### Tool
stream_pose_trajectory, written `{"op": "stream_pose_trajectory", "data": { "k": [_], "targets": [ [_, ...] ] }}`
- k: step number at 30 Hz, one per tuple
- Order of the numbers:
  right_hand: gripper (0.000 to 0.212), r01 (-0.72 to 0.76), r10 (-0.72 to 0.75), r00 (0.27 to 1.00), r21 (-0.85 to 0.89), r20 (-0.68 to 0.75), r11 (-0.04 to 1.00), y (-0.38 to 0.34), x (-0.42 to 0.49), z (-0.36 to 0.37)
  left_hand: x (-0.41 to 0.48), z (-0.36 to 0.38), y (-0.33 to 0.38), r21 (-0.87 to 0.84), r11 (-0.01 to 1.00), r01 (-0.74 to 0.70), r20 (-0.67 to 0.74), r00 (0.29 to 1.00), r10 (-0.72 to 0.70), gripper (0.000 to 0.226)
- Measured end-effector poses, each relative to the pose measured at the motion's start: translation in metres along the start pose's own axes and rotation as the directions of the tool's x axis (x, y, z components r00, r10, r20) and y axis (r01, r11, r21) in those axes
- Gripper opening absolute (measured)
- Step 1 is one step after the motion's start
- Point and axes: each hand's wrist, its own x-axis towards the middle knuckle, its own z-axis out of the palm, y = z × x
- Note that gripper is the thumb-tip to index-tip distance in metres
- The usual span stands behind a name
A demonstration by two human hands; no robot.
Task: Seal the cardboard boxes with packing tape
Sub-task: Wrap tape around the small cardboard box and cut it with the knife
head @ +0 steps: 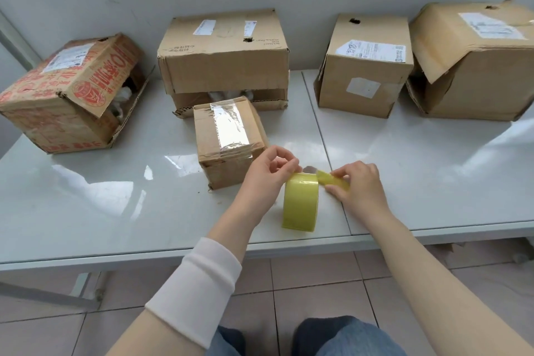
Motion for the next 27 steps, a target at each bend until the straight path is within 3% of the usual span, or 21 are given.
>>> {"op": "stream_pose_trajectory", "data": {
  "k": [2, 4, 5, 7, 10, 13, 16, 18, 20, 22, 23, 25, 27],
  "targets": [
    [0.018, -0.104, 0.105, 0.994, 0.280, 0.014, 0.954, -0.007, 0.002, -0.011, 0.003, 0.001, -0.001, -0.007, 1.000, 0.011, 0.002, 1.000, -0.011, 0.009],
    [0.016, -0.167, 0.145, 0.986, 0.556, 0.084, 0.814, -0.016, 0.002, -0.024, 0.007, 0.003, -0.002, -0.018, 1.000, 0.016, 0.003, 1.000, -0.016, 0.008],
    [0.014, -0.178, 0.135, 0.984, 0.612, 0.117, 0.770, -0.021, 0.001, -0.029, 0.009, 0.005, -0.002, -0.017, 1.000, 0.019, 0.007, 1.000, -0.019, 0.008],
    [0.010, -0.206, 0.108, 0.977, 0.667, 0.185, 0.716, -0.030, 0.001, -0.036, 0.013, 0.010, -0.002, -0.018, 1.000, 0.025, 0.019, 1.000, -0.025, 0.009],
    [0.027, -0.238, 0.079, 0.963, 0.677, 0.257, 0.696, -0.035, 0.000, -0.039, 0.018, 0.017, 0.001, -0.020, 1.000, 0.020, 0.049, 0.999, -0.019, 0.010],
    [0.011, -0.145, 0.047, 0.984, 0.617, 0.173, 0.773, -0.034, 0.000, -0.038, 0.023, 0.020, 0.002, 0.007, 1.000, 0.010, 0.064, 0.998, -0.010, 0.009],
    [0.005, -0.149, 0.095, 0.988, 0.615, 0.121, 0.774, -0.032, 0.004, -0.034, 0.026, 0.022, 0.004, 0.033, 0.999, 0.022, 0.073, 0.997, -0.025, 0.009],
    [0.003, -0.239, 0.154, 0.970, 0.649, 0.186, 0.722, -0.032, 0.009, -0.033, 0.029, 0.023, 0.010, 0.168, 0.985, 0.024, 0.070, 0.997, -0.036, 0.017],
    [0.009, -0.360, 0.232, 0.933, 0.666, 0.276, 0.653, -0.031, 0.014, -0.030, 0.028, 0.023, 0.017, 0.472, 0.881, 0.024, 0.030, 0.999, -0.043, 0.039],
    [0.016, -0.425, 0.305, 0.905, 0.647, 0.297, 0.633, -0.025, 0.022, -0.026, 0.022, 0.017, 0.019, 0.635, 0.772, -0.022, -0.067, 0.994, 0.083, 0.047],
    [0.016, -0.429, 0.330, 0.903, 0.621, 0.276, 0.656, -0.022, 0.026, -0.024, 0.017, 0.011, 0.021, 0.650, 0.753, -0.107, -0.104, 0.968, 0.227, 0.041],
    [0.012, -0.414, 0.360, 0.909, 0.540, 0.209, 0.732, -0.014, 0.035, -0.020, 0.013, -0.009, 0.021, 0.707, 0.651, -0.275, -0.168, 0.830, 0.533, 0.024],
    [0.009, -0.416, 0.368, 0.909, 0.453, 0.194, 0.789, -0.009, 0.041, -0.021, 0.022, -0.029, 0.015, 0.821, 0.523, -0.229, -0.221, 0.717, 0.661, 0.030]
  ]
}}
